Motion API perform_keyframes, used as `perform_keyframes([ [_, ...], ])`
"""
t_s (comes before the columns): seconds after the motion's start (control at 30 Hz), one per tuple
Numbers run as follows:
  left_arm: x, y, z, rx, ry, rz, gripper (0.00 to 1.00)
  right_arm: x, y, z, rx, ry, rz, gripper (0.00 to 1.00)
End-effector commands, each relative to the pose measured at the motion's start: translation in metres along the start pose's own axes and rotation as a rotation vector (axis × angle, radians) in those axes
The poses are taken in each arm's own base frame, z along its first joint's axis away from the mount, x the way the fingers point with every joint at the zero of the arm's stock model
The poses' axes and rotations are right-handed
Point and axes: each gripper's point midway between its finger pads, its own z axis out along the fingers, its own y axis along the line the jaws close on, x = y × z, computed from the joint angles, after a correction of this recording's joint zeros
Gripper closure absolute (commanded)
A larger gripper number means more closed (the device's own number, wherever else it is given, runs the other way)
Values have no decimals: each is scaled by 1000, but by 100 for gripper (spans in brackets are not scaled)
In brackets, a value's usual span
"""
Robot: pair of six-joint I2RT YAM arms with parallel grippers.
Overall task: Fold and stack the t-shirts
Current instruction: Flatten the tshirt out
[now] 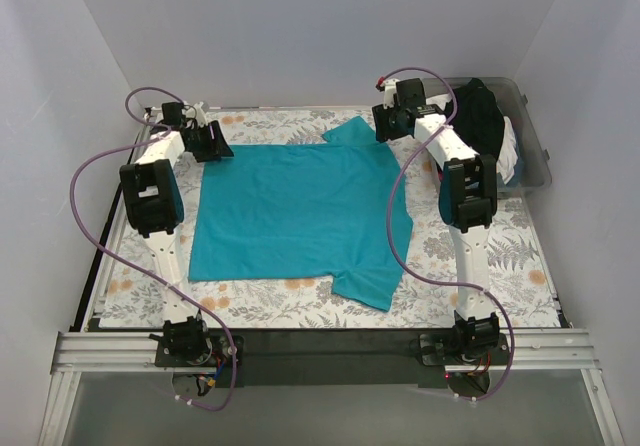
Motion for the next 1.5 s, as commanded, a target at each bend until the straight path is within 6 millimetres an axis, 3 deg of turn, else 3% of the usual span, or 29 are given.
perform_keyframes([
  [0.0, -56, -38, -44, 58, -130, 75, 48, -21, -10, 6, 30, -76, 59, 45],
  [0.2, -75, -49, -55, 79, -174, 96, 43, -20, -15, 23, 47, -102, 98, 46],
  [0.43, -85, -35, -57, 10, -201, 127, 37, -17, -17, 37, 44, -122, 123, 46],
  [0.73, -77, 0, -31, -81, -160, 110, 33, 7, -11, 56, 5, -76, 138, 48],
  [0.87, -71, 5, -22, -79, -142, 100, 33, 17, -8, 61, -8, -54, 143, 50],
  [1.0, -69, 10, -16, -88, -139, 97, 33, 18, -1, 62, -38, -52, 133, 65],
  [1.17, -68, 19, -5, -102, -128, 80, 33, 17, 0, 60, -36, -53, 120, 97],
  [1.27, -67, 23, 0, -110, -128, 78, 33, 10, -3, 56, -28, -65, 119, 99],
  [1.47, -76, 27, -2, -121, -158, 83, 33, -21, -2, 35, -28, -137, 115, 99],
])
